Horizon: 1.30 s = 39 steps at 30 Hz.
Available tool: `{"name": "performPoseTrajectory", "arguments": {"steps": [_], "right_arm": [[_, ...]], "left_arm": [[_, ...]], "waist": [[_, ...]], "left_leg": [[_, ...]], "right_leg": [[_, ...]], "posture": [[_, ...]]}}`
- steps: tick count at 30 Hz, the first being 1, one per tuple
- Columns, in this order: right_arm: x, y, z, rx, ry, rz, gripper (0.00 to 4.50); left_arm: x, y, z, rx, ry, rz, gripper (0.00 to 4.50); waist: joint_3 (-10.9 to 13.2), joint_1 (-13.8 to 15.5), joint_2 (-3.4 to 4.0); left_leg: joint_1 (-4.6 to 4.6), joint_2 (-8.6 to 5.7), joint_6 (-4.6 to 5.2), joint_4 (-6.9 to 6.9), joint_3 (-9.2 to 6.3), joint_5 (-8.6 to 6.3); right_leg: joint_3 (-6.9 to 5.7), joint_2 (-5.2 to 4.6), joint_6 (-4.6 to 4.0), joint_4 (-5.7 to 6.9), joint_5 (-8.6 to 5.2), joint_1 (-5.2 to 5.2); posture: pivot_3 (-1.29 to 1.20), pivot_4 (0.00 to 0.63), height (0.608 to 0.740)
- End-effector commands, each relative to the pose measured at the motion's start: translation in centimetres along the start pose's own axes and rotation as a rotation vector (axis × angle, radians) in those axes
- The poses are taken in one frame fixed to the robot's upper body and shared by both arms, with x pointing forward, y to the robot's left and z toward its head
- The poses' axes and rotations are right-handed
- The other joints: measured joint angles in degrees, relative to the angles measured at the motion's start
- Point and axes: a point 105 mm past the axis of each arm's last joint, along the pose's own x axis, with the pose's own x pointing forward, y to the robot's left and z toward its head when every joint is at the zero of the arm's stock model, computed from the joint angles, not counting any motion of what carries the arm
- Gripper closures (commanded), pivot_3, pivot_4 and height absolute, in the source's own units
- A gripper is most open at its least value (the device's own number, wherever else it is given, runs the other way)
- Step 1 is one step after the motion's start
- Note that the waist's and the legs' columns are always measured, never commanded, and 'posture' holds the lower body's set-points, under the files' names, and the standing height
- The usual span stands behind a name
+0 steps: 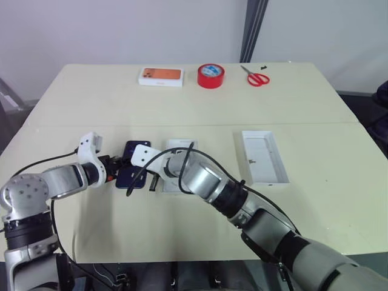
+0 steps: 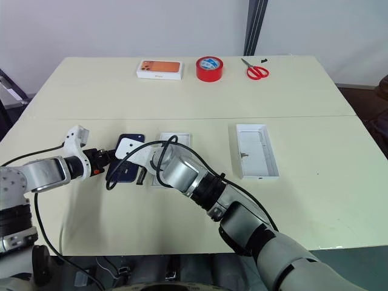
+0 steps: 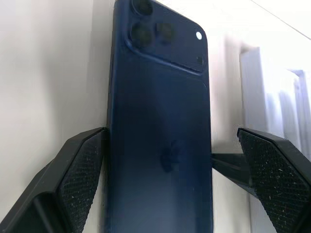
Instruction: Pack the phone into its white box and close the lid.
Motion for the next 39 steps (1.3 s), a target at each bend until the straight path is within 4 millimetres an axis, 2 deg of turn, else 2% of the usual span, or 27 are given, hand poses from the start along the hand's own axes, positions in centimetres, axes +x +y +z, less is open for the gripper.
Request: {"name": "performPoseTrajectory", "arguments": {"steps": [1,8,20,23,28,39], "right_arm": [[-0.5,0.1,1.4,-0.033,-0.037,0.011,4.50],[-1.1,-0.1,0.9,-0.035,-0.037,0.012,4.50],[-1.6,0.1,0.4,-0.031,-0.037,0.010,4.50],[-1.9,-0.1,0.6,-0.025,-0.048,0.003,4.50],[-2.8,-0.5,1.3,-0.024,-0.072,-0.011,4.50],[-5.5,-1.3,2.3,-0.008,-0.129,-0.028,4.50]], "left_arm": [[1.2,-1.8,-3.9,-0.052,0.153,-0.122,0.00],[1.1,-2.5,-3.0,-0.168,0.077,-0.188,0.00],[-0.6,-0.2,0.0,-0.315,-0.067,-0.103,0.00],[-0.9,0.0,0.4,-0.345,-0.098,-0.100,0.85],[-1.3,-0.2,0.5,-0.346,-0.115,-0.104,3.30],[-2.2,-0.6,0.6,-0.394,-0.159,-0.122,3.30]], "waist": [[-0.06,0.00,0.02],[-0.10,0.66,0.00],[-0.09,-0.25,-0.05],[-0.08,-0.44,-0.04],[-0.04,-0.29,-0.12],[-0.03,-0.27,-0.12]], "left_leg": [[0.00,0.00,0.00,0.00,0.00,0.00],[0.01,-0.04,0.01,0.00,-0.03,-0.01],[-0.02,-0.03,0.00,-0.03,-0.06,0.00],[-0.02,-0.02,-0.03,-0.07,-0.07,0.02],[-0.09,-0.02,-0.05,-0.10,-0.07,0.03],[-0.10,-0.01,-0.02,-0.10,-0.07,0.01]], "right_leg": [[0.00,0.00,0.00,0.00,0.00,0.00],[-0.01,-0.04,0.00,-0.02,0.00,0.03],[-0.01,-0.03,0.00,0.00,0.00,-0.05],[-0.01,-0.01,-0.01,0.01,0.00,-0.09],[-0.01,-0.02,-0.01,-0.03,0.00,-0.15],[-0.01,-0.03,-0.02,-0.03,-0.01,-0.15]], "posture": [[0.00,0.150,0.725],[0.00,0.150,0.725],[0.00,0.150,0.725],[0.00,0.150,0.725],[0.00,0.150,0.725],[0.00,0.150,0.725]]}}
